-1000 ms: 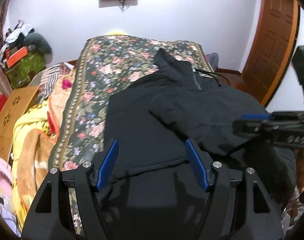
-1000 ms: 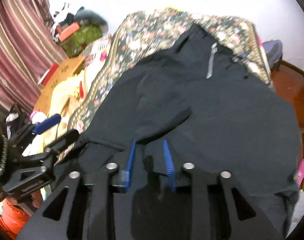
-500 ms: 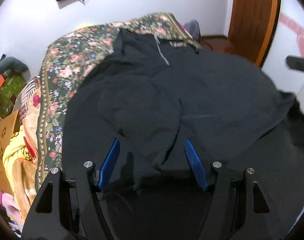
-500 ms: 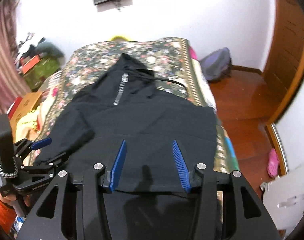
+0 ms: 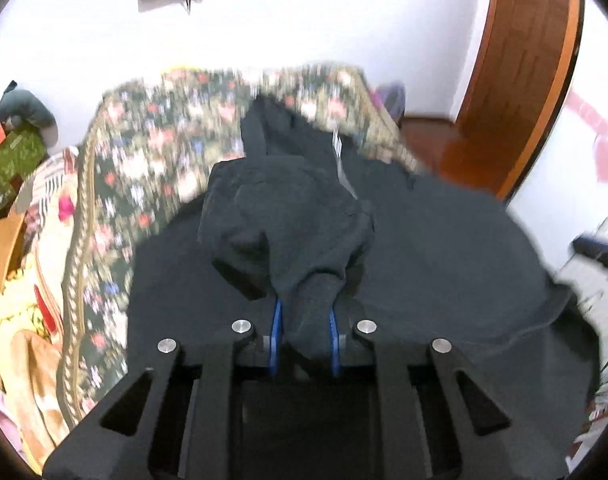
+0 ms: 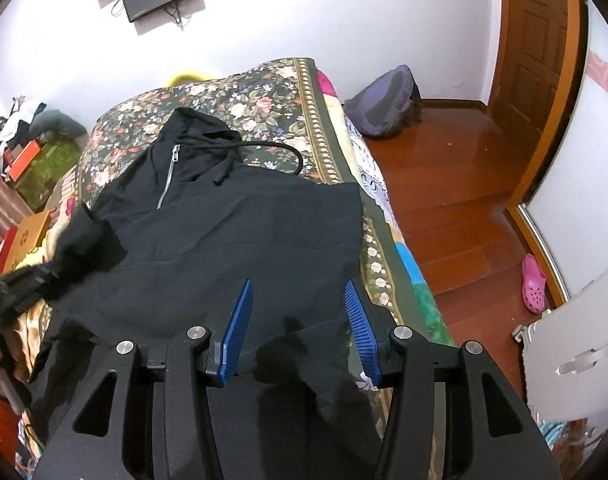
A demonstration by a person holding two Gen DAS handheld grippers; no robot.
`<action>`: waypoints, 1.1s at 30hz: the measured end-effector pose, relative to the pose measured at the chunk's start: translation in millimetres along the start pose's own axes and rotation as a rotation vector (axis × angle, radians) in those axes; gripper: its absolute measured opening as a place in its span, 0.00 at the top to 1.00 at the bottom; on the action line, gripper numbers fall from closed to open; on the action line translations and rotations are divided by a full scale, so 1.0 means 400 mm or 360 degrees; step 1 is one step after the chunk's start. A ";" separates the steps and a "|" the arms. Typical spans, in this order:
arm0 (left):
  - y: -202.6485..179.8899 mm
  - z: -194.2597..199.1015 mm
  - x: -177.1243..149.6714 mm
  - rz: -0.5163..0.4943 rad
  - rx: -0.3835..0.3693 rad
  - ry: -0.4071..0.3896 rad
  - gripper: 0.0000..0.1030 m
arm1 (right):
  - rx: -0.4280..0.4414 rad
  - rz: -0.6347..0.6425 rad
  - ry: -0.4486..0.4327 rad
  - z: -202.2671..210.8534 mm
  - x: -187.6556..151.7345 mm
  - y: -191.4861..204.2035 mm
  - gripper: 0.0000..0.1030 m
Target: Fold large clothes
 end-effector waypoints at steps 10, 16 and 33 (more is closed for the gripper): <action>0.071 0.126 0.039 0.0042 0.0088 -0.0297 0.82 | 0.0048 0.0053 0.0145 -0.073 -0.043 0.038 0.57; 0.139 0.001 -0.065 0.0037 0.0224 -0.0022 0.68 | -0.0035 0.0158 0.0205 -0.110 -0.081 0.067 0.55; 0.257 -0.026 -0.265 0.0157 0.0276 0.0256 0.34 | -0.0034 0.0169 0.0277 -0.113 -0.068 0.088 0.51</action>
Point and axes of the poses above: each gripper's, at about its wrist camera, not at the fingertips, and z roughly against the way its jaws point, y to its left, x to its top, the point moved 2 cm from there along -z, roughly the way its jaws point, and after that the axes turned 15 degrees about x, right-handed, at the moved point
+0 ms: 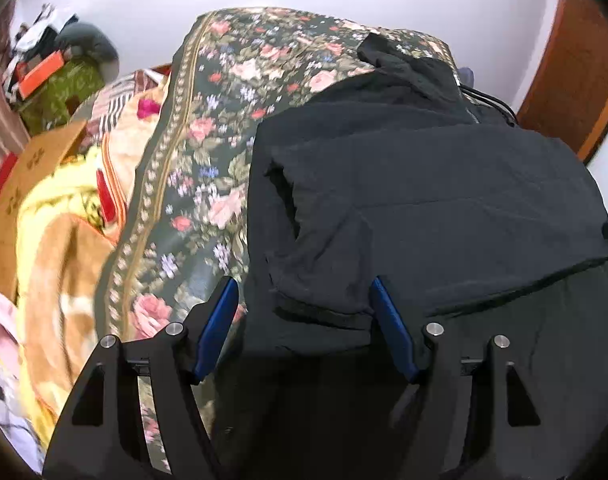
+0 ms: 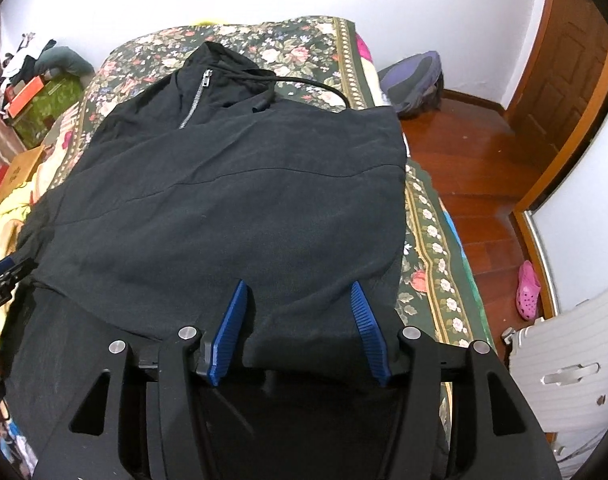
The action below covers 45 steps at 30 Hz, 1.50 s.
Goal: Fold large clothes
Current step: 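Grasp the hem with both grippers and fold it toward the hood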
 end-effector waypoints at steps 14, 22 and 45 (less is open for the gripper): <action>-0.020 0.144 0.297 -0.0076 -0.0033 -0.0436 0.34 | 0.0160 0.0129 -0.0337 0.102 0.213 0.061 0.51; -0.097 0.074 0.490 -0.0045 -0.0146 -0.0455 0.34 | 0.0180 0.0172 -0.0397 0.025 0.367 0.064 0.51; -0.380 -0.446 0.724 0.0012 -0.0384 0.0140 0.60 | 0.0204 -0.0316 0.0148 -0.542 0.637 -0.146 0.51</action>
Point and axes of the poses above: each gripper's, at about its wrist camera, not at the fingertips, and z roughly against the way its jaws point, y to its left, x to its top, the point moved 2 cm from there along -z, roughly the way its jaws point, and after that the axes turned 15 degrees about x, right-handed, at the moved point
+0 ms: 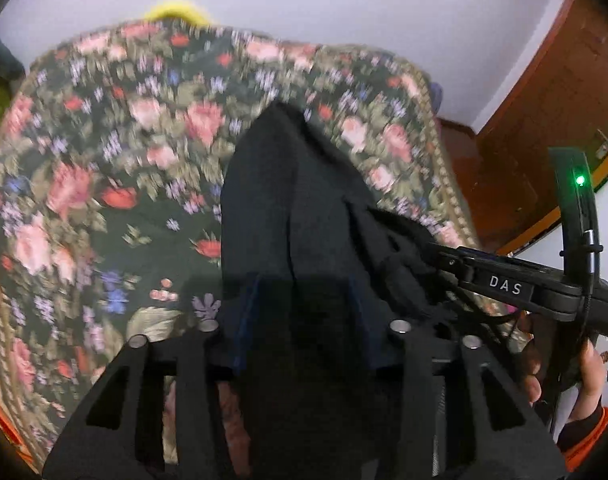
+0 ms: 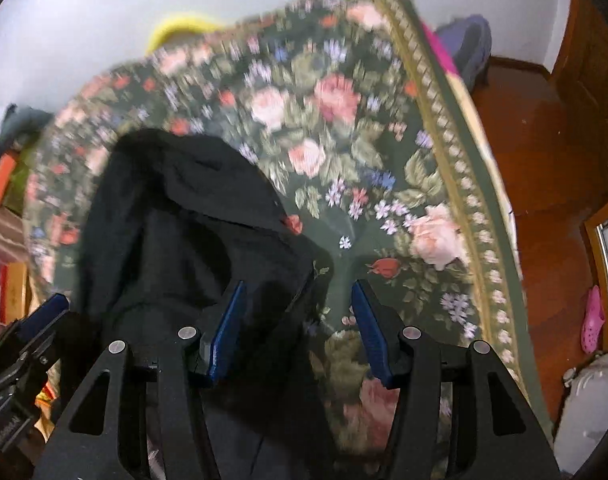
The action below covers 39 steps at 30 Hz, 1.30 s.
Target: Fold large clothes
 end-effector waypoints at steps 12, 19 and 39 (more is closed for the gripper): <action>0.001 0.117 -0.023 -0.0111 0.0124 -0.0237 0.94 | 0.0042 0.0110 -0.0161 0.133 -0.062 0.052 0.94; 0.036 0.337 -0.072 -0.0116 -0.0020 -0.0384 0.94 | 0.0115 0.0341 -0.0346 0.363 -0.152 0.171 0.94; 0.073 0.537 -0.581 -0.0395 -0.0063 -0.0218 0.94 | 0.0071 0.0542 -0.0261 0.504 -0.634 0.221 0.94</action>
Point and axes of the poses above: each gripper's, at about its wrist camera, not at the fingertips, and z roughly against the way its jaws point, y to its left, x to its top, the point moved 2 cm from there along -z, roughly the way its jaws point, and after that the axes turned 15 degrees about x, right-handed, at the moved point
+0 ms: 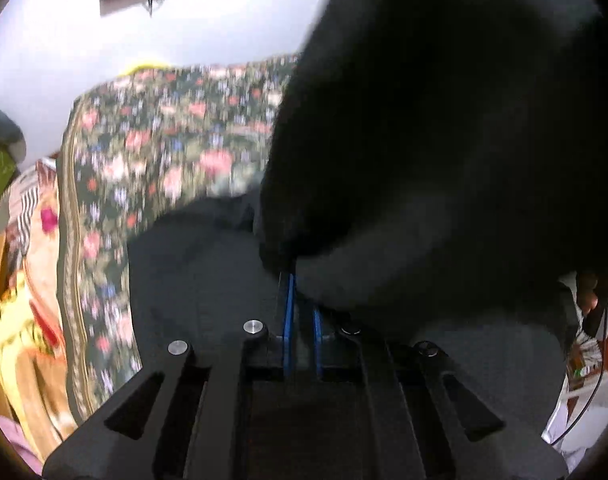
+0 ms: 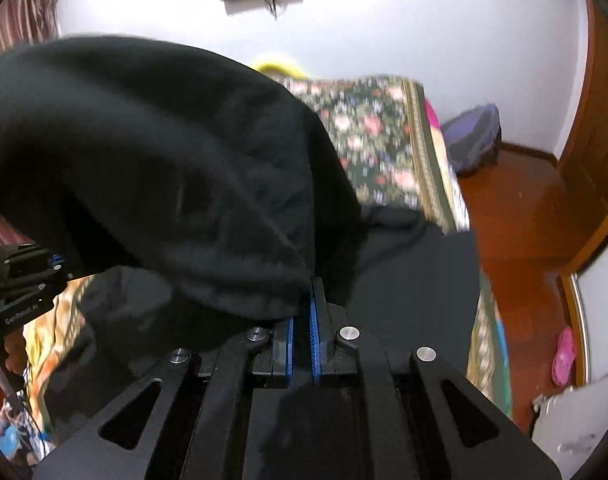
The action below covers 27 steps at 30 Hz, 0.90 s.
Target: Fold large clothes
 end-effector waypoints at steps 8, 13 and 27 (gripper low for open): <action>0.029 0.013 -0.138 0.0047 0.0090 0.0088 0.85 | -0.0154 0.0034 0.0129 0.006 -0.079 -0.018 0.94; 0.053 0.042 -0.161 0.0086 0.0158 0.0065 0.85 | -0.0181 0.0046 0.0129 0.050 -0.112 -0.012 0.94; 0.014 0.196 -0.025 0.0155 0.0082 -0.0296 0.52 | -0.0100 0.0326 -0.0207 0.139 0.005 0.171 0.45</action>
Point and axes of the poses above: each gripper's, at about its wrist camera, not at the fingertips, and z roughly against the way its jaws point, y to its left, x to its top, the point moved 2 cm from there along -z, roughly the way its jaws point, and after that the axes turned 15 degrees about x, right-handed, at the moved point
